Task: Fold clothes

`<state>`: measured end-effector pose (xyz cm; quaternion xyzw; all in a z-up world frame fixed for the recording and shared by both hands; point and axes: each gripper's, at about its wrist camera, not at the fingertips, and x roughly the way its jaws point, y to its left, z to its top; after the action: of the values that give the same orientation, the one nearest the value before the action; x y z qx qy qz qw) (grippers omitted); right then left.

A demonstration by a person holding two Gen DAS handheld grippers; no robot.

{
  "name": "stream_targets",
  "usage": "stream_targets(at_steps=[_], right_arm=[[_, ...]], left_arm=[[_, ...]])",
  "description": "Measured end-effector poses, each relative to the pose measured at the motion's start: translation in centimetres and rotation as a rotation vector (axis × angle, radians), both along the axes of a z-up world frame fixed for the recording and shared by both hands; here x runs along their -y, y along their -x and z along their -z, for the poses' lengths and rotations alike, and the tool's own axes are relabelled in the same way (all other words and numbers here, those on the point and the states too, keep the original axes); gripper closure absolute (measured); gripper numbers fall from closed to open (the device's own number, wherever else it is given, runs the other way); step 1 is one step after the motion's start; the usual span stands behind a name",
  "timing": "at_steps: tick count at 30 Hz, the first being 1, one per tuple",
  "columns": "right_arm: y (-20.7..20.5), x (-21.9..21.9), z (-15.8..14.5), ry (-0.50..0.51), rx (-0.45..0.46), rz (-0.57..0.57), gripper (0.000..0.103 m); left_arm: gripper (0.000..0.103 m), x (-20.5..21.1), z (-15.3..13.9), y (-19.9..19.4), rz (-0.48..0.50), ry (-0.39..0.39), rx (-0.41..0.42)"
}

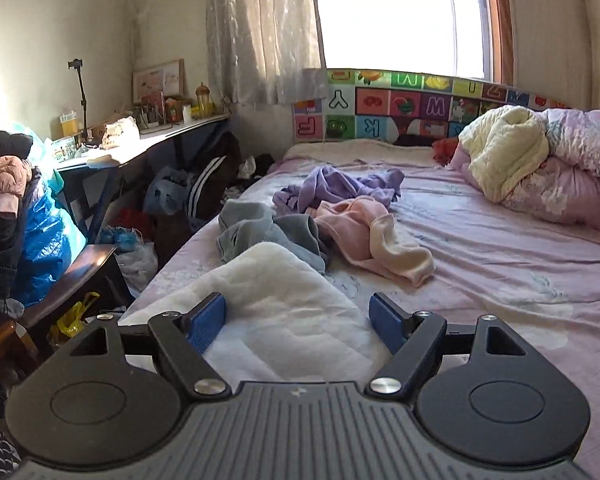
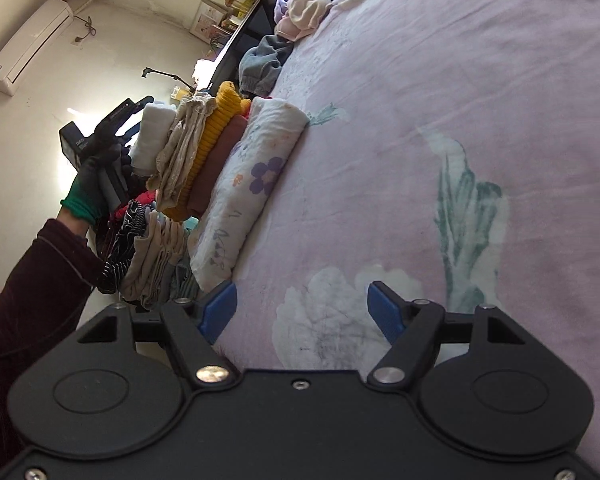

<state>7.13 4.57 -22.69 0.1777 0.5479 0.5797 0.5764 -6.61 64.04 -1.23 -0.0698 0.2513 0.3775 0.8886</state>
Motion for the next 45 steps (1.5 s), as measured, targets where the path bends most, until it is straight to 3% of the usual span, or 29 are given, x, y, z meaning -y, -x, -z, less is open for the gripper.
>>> stream_targets(at_steps=[3,8,11,14,16,18,22,24,29,33,34,40,45], right_arm=[[-0.2,1.8,1.7,0.006,-0.036,0.013,0.029],[0.0,2.2,1.0,-0.017,-0.011,0.008,0.028],[0.6,1.8,-0.3,-0.024,0.045,-0.011,0.028],[1.4,1.9,-2.3,-0.024,0.165,-0.02,0.02],[1.9,2.2,-3.7,-0.026,0.243,-0.014,0.008],[2.5,2.5,-5.2,-0.029,0.324,0.001,0.001],[3.4,3.3,-7.4,-0.053,0.392,0.029,0.0],[4.2,3.5,-8.4,-0.055,0.449,0.046,0.0],[6.7,3.2,-10.6,0.058,0.611,0.06,0.0],[8.1,4.7,-12.2,0.045,0.687,0.112,0.0],[8.4,5.0,-12.6,0.042,0.698,0.124,0.0],[9.1,8.0,-14.3,0.129,0.728,0.195,0.0],[9.2,11.4,-13.8,0.206,0.715,0.303,0.0]], left_arm=[[0.024,-0.9,1.6,0.0,0.01,0.05,-0.018],[0.024,-0.4,1.5,-0.1,0.022,0.05,-0.046],[0.02,0.6,-0.8,1.1,0.009,0.05,0.035],[0.013,3.2,-2.8,3.8,0.013,0.019,0.157],[0.01,6.0,-3.5,6.3,0.004,0.002,0.248],[0.006,9.5,-3.5,8.6,0.007,-0.004,0.309],[0.005,17.8,-1.1,11.8,0.012,0.05,0.343],[0.005,22.7,0.4,12.5,0.013,0.082,0.329],[0.003,34.9,3.3,12.4,0.04,0.086,0.277],[0.002,41.9,4.1,12.1,0.089,0.135,0.25],[0.002,43.5,4.4,11.9,0.097,0.147,0.229],[0.002,52.1,6.2,10.3,0.139,0.023,0.052],[0.002,55.9,5.6,10.2,0.214,0.029,0.024]])
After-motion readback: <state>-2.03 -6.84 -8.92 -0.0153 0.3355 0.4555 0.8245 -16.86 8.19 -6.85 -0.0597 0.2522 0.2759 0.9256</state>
